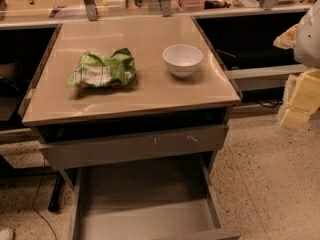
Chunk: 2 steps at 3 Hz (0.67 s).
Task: Place green rice chip bag into middle drawer
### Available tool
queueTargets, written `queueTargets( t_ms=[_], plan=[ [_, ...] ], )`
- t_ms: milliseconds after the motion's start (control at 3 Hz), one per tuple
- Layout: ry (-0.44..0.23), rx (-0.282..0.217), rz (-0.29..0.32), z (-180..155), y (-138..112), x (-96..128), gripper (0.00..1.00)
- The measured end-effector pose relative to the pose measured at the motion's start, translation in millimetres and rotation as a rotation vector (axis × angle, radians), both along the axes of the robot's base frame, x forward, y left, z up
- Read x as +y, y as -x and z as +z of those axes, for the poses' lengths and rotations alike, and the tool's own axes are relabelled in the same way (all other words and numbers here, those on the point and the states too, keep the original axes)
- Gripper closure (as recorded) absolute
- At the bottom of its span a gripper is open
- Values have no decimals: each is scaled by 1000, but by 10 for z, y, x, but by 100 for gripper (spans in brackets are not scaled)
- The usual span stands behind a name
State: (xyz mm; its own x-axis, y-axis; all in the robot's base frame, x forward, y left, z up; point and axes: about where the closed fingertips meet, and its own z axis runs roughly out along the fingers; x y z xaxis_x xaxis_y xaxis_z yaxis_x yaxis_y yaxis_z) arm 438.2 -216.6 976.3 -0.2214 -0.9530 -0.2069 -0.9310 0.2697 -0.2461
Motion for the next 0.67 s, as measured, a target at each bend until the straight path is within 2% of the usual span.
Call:
queueTargets(
  t_ms=[333,667],
  plan=[
    [-2,-11,7,15,-35,69,0],
    [-24,-10,26,36,-219,324,0]
  ],
)
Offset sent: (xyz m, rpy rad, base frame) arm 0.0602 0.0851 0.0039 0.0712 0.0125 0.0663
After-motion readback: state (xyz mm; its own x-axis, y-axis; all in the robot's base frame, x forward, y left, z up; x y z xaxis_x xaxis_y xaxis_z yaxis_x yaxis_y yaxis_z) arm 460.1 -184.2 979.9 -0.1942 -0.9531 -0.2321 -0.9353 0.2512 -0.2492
